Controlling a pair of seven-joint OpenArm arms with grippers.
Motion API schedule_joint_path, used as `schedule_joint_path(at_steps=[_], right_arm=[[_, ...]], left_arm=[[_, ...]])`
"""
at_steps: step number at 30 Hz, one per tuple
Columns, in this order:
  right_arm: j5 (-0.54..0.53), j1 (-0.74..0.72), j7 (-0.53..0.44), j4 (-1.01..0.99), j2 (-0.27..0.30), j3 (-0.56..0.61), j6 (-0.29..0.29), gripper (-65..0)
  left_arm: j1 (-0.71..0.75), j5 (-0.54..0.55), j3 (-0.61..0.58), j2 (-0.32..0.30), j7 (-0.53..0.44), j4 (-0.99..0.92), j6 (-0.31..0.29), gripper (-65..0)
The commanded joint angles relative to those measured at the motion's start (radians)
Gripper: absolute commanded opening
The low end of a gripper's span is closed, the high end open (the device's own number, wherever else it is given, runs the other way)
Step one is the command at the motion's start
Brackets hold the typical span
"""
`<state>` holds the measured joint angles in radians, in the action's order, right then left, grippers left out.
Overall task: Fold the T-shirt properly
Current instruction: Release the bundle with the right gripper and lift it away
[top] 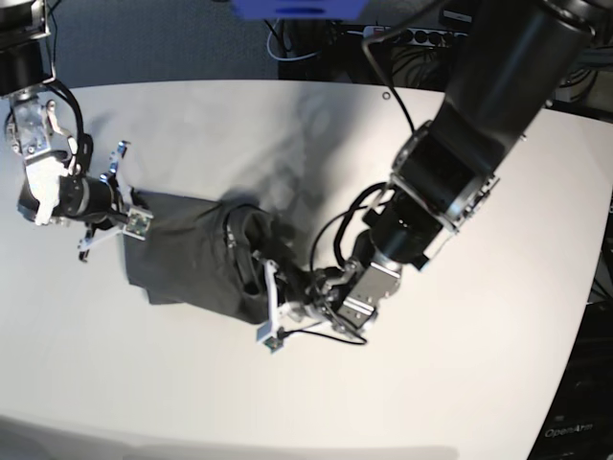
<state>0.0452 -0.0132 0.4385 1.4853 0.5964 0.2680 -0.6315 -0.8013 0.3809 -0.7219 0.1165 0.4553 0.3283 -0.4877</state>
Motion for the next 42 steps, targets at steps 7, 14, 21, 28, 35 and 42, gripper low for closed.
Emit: schedule_joint_path(at_steps=[7, 14, 21, 28, 35, 42], right_arm=[[0.149, -0.012, -0.111, -0.096, -0.088, -0.066, -0.038, -65.0], [0.164, 0.025, -0.114, -0.074, -0.154, -0.066, -0.061, -65.0], [0.164, 0.112, -0.037, 0.042, -0.203, -0.066, -0.061, -65.0], [0.166, 0.195, 0.061, 0.223, -0.26, -0.063, -0.06, -65.0], [0.177, 0.233, 0.116, 0.326, -0.273, -0.062, -0.06, -65.0], [0.313, 0.246, 0.136, 0.335, -0.252, -0.065, -0.063, -65.0]], left_arm=[[-0.026, -0.003, 0.002, 0.005, 0.009, 0.01, -0.003, -63.1], [-0.031, 0.002, 0.003, 0.013, 0.004, 0.019, -0.003, -63.1], [-0.085, 0.002, 0.069, 0.013, -0.022, 0.019, -0.001, -63.1], [-0.122, -0.004, 0.109, 0.015, -0.068, 0.019, -0.001, -63.1], [-0.123, 0.008, 0.117, 0.028, -0.086, 0.021, -0.001, -63.1], [-0.149, 0.105, 0.19, -0.015, 0.026, 0.055, -0.015, -63.1]])
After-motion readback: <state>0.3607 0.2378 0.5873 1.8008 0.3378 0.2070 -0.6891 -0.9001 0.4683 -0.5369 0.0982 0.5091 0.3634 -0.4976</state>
